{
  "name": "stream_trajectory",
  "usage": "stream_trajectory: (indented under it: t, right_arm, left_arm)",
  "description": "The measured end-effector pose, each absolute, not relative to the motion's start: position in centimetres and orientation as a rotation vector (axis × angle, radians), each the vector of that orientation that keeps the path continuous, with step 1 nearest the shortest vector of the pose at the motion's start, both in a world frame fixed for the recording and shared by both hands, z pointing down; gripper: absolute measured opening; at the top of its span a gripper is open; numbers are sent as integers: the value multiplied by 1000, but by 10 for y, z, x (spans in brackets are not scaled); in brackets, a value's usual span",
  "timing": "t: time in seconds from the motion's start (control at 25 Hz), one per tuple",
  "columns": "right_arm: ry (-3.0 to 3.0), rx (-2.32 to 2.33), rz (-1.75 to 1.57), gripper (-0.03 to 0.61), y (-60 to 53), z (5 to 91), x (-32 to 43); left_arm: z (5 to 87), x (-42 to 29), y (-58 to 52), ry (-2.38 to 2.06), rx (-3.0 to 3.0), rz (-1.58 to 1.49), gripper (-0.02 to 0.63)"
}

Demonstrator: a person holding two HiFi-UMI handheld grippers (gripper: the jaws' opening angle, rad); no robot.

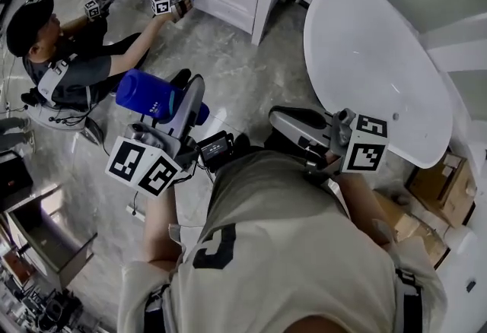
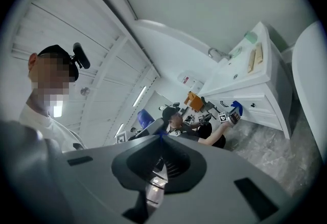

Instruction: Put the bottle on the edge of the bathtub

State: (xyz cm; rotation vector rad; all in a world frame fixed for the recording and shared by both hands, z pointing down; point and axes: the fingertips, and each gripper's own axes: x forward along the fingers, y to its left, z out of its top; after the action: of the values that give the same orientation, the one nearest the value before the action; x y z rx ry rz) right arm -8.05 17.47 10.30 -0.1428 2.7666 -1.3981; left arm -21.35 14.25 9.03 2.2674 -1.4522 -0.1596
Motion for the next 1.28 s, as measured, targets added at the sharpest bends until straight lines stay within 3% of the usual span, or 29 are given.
stream_trajectory:
  t: [0.28,0.56,0.92,1.28]
  right_arm:
    - [2610,-96,-1476,29,128,105,-36]
    - [2808,6,-1298,29,119,99,-7]
    - [2835,302,-1204,29,116,87,-6]
    - [2782,290,-1311,29,99,102,12]
  left_arm:
    - [66,-149,118,-1297,2282,-281,155]
    - [72,-95,98,-1417,2258,-74,155]
    - [67,-81,94,-1574,2203,45,155]
    - [71,-71,77,-1620,2187,65,155]
